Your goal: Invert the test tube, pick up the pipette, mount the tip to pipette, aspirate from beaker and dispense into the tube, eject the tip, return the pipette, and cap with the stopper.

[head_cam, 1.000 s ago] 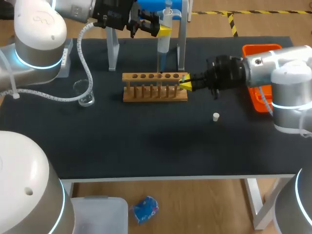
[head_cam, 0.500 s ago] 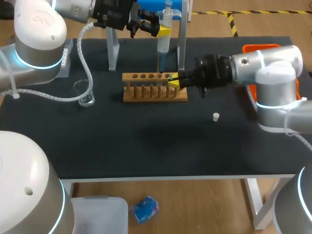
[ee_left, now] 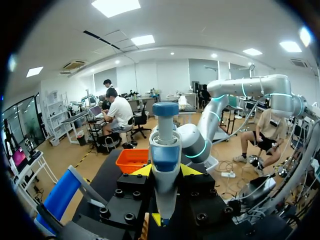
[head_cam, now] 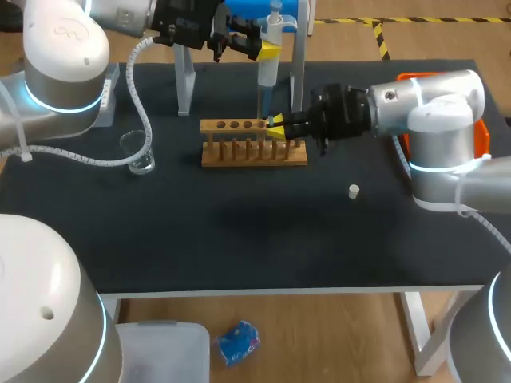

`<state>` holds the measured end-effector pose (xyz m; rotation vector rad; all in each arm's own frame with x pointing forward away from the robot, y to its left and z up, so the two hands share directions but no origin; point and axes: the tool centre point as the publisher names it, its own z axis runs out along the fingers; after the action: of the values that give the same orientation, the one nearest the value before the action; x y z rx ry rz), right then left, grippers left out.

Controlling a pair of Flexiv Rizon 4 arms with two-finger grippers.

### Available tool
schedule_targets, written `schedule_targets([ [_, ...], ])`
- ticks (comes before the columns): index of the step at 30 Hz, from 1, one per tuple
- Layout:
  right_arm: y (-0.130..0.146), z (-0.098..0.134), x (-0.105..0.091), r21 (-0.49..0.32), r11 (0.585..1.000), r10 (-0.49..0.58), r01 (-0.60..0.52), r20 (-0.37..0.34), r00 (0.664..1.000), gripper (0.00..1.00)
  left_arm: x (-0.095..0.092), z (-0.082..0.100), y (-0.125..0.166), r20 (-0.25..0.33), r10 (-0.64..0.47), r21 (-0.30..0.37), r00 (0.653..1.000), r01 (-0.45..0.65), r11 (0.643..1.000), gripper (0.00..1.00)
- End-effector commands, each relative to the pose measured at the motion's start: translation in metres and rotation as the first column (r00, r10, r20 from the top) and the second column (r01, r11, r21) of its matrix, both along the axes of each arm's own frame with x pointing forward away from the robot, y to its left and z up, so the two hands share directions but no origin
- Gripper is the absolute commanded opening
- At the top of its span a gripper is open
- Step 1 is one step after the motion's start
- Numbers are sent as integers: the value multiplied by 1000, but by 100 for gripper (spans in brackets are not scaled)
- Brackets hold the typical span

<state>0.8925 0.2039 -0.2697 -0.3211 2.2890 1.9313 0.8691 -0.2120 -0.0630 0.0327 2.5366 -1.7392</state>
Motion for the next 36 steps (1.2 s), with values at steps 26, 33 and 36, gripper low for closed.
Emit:
schedule_targets([
  [26, 8, -2, -2, -3, 1000, 18, -18, -2, 1000, 0, 0, 1, 1, 0, 0, 0, 1000, 0, 1000, 0],
  [33, 6, -1, -1, 1, 1000, 13, -13, -3, 1000, 0, 0, 1, 1, 0, 0, 0, 1000, 0, 1000, 0],
  [36, 7, 2, -2, 8, 1000, 16, -16, 1, 1000, 0, 0, 1, 1, 0, 0, 0, 1000, 0, 1000, 0],
])
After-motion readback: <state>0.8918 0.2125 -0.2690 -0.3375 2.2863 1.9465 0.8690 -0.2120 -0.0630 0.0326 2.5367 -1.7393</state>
